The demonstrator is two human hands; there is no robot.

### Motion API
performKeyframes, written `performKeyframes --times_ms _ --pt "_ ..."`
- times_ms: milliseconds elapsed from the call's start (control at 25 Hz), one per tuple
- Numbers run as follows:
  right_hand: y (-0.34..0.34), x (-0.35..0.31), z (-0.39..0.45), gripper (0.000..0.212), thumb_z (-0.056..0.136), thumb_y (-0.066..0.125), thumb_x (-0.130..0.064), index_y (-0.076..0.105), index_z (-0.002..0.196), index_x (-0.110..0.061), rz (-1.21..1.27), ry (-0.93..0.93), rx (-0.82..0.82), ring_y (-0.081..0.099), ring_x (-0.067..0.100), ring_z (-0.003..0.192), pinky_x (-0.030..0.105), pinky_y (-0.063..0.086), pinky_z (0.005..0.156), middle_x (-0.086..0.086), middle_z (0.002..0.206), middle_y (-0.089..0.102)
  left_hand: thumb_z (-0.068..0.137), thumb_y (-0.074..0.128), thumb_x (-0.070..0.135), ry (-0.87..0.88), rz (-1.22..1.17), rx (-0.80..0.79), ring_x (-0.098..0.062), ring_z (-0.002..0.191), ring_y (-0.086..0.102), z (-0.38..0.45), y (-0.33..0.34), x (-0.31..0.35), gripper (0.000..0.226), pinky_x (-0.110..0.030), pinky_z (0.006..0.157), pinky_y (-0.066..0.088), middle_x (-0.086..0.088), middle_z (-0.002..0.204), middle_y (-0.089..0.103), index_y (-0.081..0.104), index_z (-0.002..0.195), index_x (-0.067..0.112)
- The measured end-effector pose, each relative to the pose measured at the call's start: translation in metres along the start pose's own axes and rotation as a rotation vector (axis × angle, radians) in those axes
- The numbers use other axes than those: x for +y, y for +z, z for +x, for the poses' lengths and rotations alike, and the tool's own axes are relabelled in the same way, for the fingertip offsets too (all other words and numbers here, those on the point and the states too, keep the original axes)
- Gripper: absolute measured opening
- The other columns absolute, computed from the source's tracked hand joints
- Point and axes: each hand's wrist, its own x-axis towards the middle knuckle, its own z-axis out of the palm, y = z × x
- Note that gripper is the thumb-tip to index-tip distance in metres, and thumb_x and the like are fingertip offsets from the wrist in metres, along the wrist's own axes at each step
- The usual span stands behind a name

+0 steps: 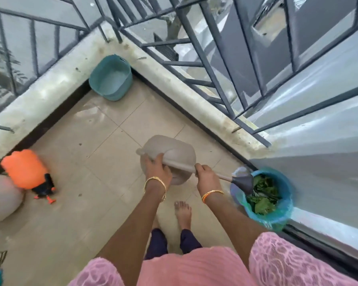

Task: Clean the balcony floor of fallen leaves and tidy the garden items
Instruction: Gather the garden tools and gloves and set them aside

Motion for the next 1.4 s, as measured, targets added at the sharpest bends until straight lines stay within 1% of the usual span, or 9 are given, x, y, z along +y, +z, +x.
performKeyframes --times_ms 200,360,520,680,840,920,1080,1240,1400 --pt "0.034 0.023 0.074 0.042 0.085 0.042 0.010 0.047 0.123 -0.007 0.013 0.204 0.033 0.048 0.033 0.108 0.038 0.045 0.080 0.016 0.115 0.051 0.096 0.047 0.009 0.122 0.134 -0.265 -0.033 0.133 0.037 0.094 0.045 0.004 0.050 -0.022 0.108 0.024 -0.017 0.155 0.005 0.037 0.144 0.017" --pt "0.063 0.054 0.121 0.044 0.086 0.042 0.010 0.046 0.126 -0.007 0.016 0.273 0.071 0.045 0.036 0.117 0.039 0.044 0.089 0.018 0.116 0.050 0.095 0.046 0.007 0.228 0.362 -0.426 -0.036 0.124 0.047 0.164 0.083 -0.004 0.053 -0.028 0.105 0.031 -0.014 0.148 0.022 0.036 0.144 0.021" --pt "0.075 0.064 0.149 0.038 0.088 0.038 0.009 0.046 0.123 -0.003 0.068 0.307 0.126 0.039 0.037 0.123 0.044 0.046 0.088 0.022 0.118 0.050 0.094 0.046 0.004 0.358 0.503 -0.404 -0.036 0.131 0.039 0.200 0.109 0.002 0.047 -0.028 0.107 0.029 -0.019 0.153 0.016 0.042 0.140 0.013" --pt "0.068 0.055 0.164 0.042 0.088 0.033 0.010 0.045 0.126 -0.002 0.089 0.299 0.136 0.031 0.039 0.132 0.049 0.048 0.089 0.023 0.124 0.047 0.092 0.049 0.005 0.513 0.592 -0.339 -0.040 0.126 0.036 0.220 0.122 0.006 0.035 -0.041 0.099 0.039 -0.021 0.138 0.039 0.053 0.126 0.008" --pt "0.063 0.048 0.178 0.045 0.091 0.031 0.009 0.039 0.132 -0.007 0.084 0.281 0.097 0.019 0.039 0.140 0.046 0.046 0.094 0.018 0.132 0.042 0.093 0.049 0.001 0.589 0.599 -0.268 -0.037 0.121 0.041 0.236 0.116 0.002 0.029 -0.041 0.097 0.036 -0.021 0.125 0.052 0.058 0.120 0.005" --pt "0.066 0.049 0.182 0.045 0.090 0.033 0.010 0.039 0.132 -0.008 0.106 0.299 0.090 0.021 0.039 0.139 0.046 0.048 0.093 0.018 0.131 0.041 0.094 0.048 0.001 0.609 0.620 -0.302 -0.037 0.126 0.038 0.245 0.117 0.003 0.031 -0.040 0.100 0.034 -0.019 0.128 0.052 0.058 0.122 0.007" --pt "0.067 0.060 0.191 0.038 0.090 0.041 0.004 0.042 0.125 -0.011 0.162 0.398 0.113 0.041 0.033 0.118 0.043 0.049 0.080 0.016 0.121 0.045 0.094 0.044 -0.001 0.676 0.621 -0.332 -0.037 0.130 0.033 0.256 0.131 0.013 0.032 -0.039 0.107 0.031 -0.019 0.129 0.049 0.055 0.123 0.008" --pt "0.063 0.061 0.196 0.028 0.097 0.044 -0.011 0.040 0.124 -0.015 0.110 0.392 0.044 0.046 0.029 0.106 0.036 0.041 0.067 0.013 0.116 0.049 0.097 0.040 -0.002 0.599 0.685 -0.335 -0.032 0.144 0.013 0.261 0.131 0.020 0.039 -0.040 0.114 0.027 -0.019 0.149 0.025 0.049 0.131 0.016" --pt "0.065 0.058 0.196 0.028 0.097 0.042 -0.009 0.040 0.124 -0.016 0.118 0.390 0.053 0.047 0.027 0.103 0.034 0.041 0.066 0.012 0.113 0.050 0.098 0.039 0.001 0.560 0.758 -0.384 -0.030 0.147 -0.001 0.262 0.127 0.027 0.045 -0.040 0.116 0.020 -0.018 0.157 0.009 0.042 0.138 0.021"
